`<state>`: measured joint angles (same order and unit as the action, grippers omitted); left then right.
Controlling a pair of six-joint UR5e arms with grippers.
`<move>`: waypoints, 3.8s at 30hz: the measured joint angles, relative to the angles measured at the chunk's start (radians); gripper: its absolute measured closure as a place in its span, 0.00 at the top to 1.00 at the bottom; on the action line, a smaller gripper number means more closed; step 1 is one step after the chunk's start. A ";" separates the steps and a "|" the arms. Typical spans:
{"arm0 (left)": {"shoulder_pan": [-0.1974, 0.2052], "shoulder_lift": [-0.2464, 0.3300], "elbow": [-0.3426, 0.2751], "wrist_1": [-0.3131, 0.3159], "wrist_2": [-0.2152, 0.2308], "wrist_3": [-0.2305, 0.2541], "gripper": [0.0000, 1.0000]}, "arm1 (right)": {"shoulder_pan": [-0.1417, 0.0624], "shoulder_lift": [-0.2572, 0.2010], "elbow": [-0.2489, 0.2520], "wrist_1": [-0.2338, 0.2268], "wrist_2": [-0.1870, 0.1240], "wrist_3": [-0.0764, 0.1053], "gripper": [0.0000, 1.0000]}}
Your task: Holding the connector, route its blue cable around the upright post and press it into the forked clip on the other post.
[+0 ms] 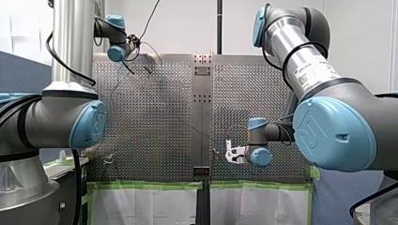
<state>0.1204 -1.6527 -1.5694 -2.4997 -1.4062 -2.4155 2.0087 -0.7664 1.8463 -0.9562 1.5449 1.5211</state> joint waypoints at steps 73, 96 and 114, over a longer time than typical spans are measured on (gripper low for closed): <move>-0.020 -0.110 -0.114 -0.171 0.037 0.147 1.00 | -0.001 0.001 0.002 -0.009 0.000 0.001 0.01; 0.016 -0.109 -0.170 -0.188 0.050 -0.028 1.00 | -0.001 0.002 0.002 -0.011 0.000 0.002 0.01; 0.007 -0.080 -0.185 -0.260 -0.003 0.100 1.00 | 0.000 0.002 0.003 -0.009 0.000 0.002 0.01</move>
<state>0.1273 -1.7323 -1.7541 -2.7596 -1.4096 -2.3150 2.0086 -0.7643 1.8489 -0.9651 1.5450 1.5235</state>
